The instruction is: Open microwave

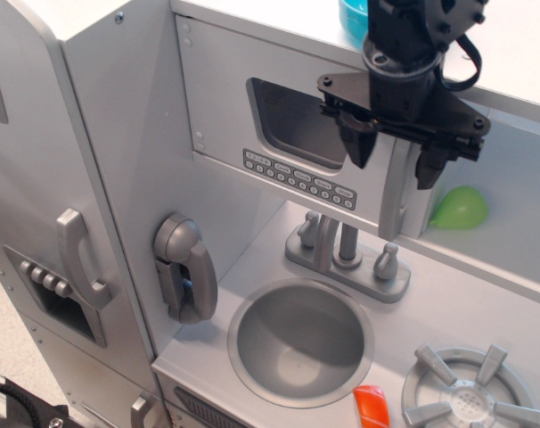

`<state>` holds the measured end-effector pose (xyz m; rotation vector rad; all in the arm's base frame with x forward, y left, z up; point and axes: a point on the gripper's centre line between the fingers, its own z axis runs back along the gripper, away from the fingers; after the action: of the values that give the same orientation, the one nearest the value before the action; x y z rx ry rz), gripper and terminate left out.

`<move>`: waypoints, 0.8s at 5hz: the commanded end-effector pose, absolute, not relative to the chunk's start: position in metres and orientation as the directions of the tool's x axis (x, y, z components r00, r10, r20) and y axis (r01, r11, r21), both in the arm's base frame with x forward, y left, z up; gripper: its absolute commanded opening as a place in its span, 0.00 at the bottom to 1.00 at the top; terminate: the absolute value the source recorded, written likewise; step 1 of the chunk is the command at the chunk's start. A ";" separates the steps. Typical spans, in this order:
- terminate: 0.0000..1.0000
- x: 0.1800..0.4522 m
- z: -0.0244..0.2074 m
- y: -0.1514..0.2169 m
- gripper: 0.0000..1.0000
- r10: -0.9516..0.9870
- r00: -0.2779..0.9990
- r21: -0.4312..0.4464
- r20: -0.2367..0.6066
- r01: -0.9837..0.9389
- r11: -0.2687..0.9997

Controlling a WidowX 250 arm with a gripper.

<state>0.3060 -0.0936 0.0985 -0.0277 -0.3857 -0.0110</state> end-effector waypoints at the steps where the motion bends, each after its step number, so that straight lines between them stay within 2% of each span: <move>1: 0.00 0.304 0.104 -0.096 0.00 -0.022 0.911 -0.072 0.412 0.056 0.996; 2: 0.00 0.293 0.104 -0.092 0.00 0.020 0.923 -0.101 0.383 0.021 0.995; 4: 0.00 0.254 0.105 -0.078 0.00 -0.021 0.943 -0.092 0.333 0.054 0.994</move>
<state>0.2503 -0.0769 0.0925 -0.0830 -0.2954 -0.0538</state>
